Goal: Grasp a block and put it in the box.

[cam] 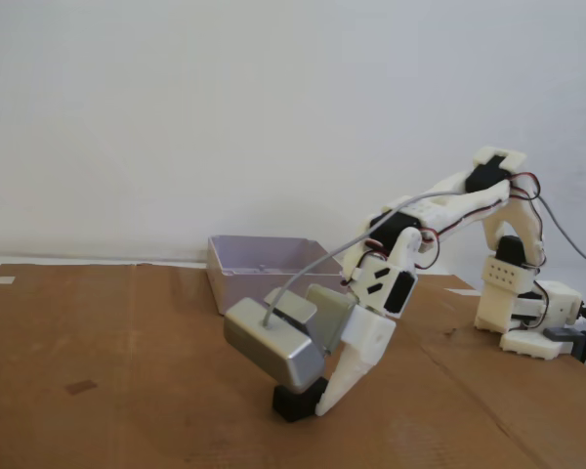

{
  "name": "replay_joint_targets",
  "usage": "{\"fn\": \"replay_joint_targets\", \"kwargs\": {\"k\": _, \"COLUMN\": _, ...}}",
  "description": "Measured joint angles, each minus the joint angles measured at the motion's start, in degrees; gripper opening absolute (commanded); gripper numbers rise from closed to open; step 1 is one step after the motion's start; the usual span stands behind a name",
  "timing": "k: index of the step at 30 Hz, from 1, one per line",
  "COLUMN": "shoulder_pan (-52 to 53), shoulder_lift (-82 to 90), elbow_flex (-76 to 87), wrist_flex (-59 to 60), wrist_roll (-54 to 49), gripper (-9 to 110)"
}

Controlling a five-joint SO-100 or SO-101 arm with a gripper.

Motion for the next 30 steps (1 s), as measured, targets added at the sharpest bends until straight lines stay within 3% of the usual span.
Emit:
{"fn": "replay_joint_targets", "kwargs": {"k": 25, "shoulder_pan": 0.0, "shoulder_lift": 0.0, "elbow_flex": 0.0, "wrist_flex": 0.0, "wrist_roll": 0.0, "gripper": 37}}
{"fn": "replay_joint_targets", "kwargs": {"k": 30, "shoulder_pan": 0.0, "shoulder_lift": 0.0, "elbow_flex": 0.0, "wrist_flex": 0.0, "wrist_roll": 0.0, "gripper": 24}}
